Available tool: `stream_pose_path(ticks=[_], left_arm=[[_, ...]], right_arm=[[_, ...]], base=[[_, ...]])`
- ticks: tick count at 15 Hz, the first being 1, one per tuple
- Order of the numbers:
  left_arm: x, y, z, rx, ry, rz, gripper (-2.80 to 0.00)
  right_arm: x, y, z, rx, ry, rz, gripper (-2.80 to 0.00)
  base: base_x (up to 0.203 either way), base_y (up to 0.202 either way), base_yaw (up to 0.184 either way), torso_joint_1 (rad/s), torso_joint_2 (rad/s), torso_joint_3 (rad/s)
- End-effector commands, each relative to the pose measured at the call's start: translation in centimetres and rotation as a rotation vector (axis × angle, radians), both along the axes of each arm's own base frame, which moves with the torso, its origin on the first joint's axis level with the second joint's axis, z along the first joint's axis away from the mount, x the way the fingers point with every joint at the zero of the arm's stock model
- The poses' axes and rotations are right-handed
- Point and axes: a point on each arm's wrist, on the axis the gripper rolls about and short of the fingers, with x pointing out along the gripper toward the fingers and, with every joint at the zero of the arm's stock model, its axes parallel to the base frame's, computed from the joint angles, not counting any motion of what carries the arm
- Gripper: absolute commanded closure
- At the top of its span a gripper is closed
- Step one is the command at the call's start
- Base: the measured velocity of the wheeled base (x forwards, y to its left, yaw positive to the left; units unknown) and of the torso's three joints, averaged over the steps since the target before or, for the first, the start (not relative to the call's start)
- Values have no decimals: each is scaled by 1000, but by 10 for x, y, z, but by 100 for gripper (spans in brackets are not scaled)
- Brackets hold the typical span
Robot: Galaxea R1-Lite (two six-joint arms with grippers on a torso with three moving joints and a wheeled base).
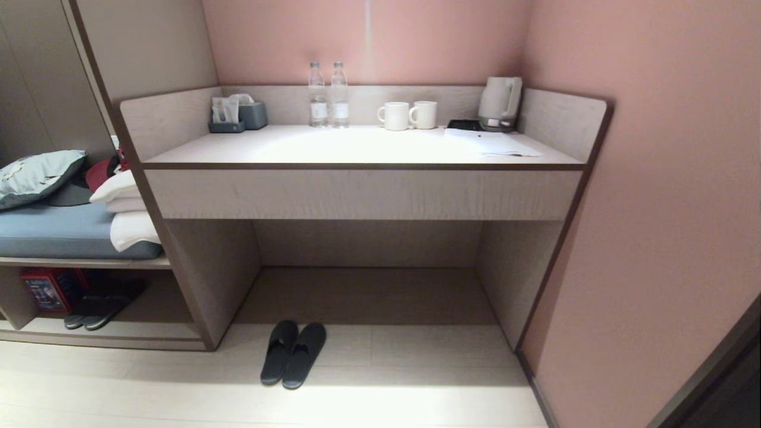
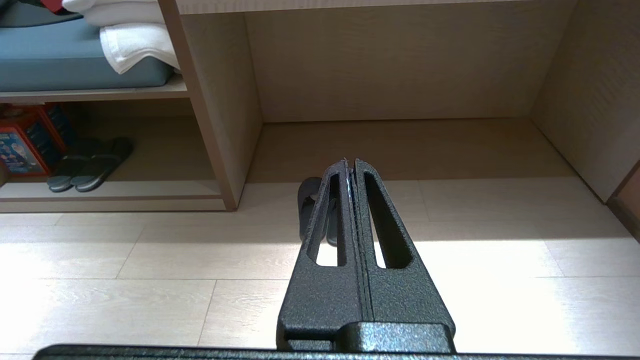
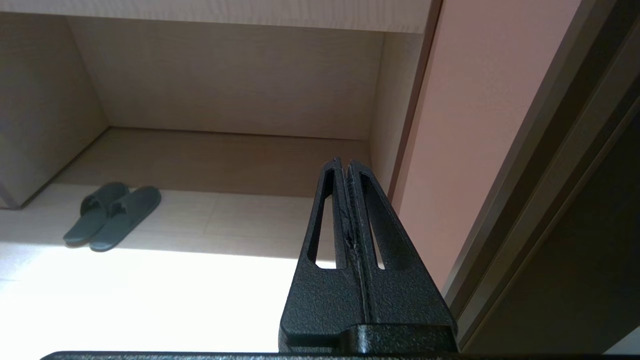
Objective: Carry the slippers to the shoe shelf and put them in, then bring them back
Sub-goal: Pick up the slippers on the floor
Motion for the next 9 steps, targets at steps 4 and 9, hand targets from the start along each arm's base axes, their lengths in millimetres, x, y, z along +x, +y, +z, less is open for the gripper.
stream_pose_path(ticks=[4,9], left_arm=[[0,0,0,0,-1,1,0],[0,0,0,3,0,-1,0]], right_arm=[[0,0,0,0,-1,1,0],[0,0,0,0,-1,1,0]], base=[[0,0,0,0,0,0],[0,0,0,0,0,0]])
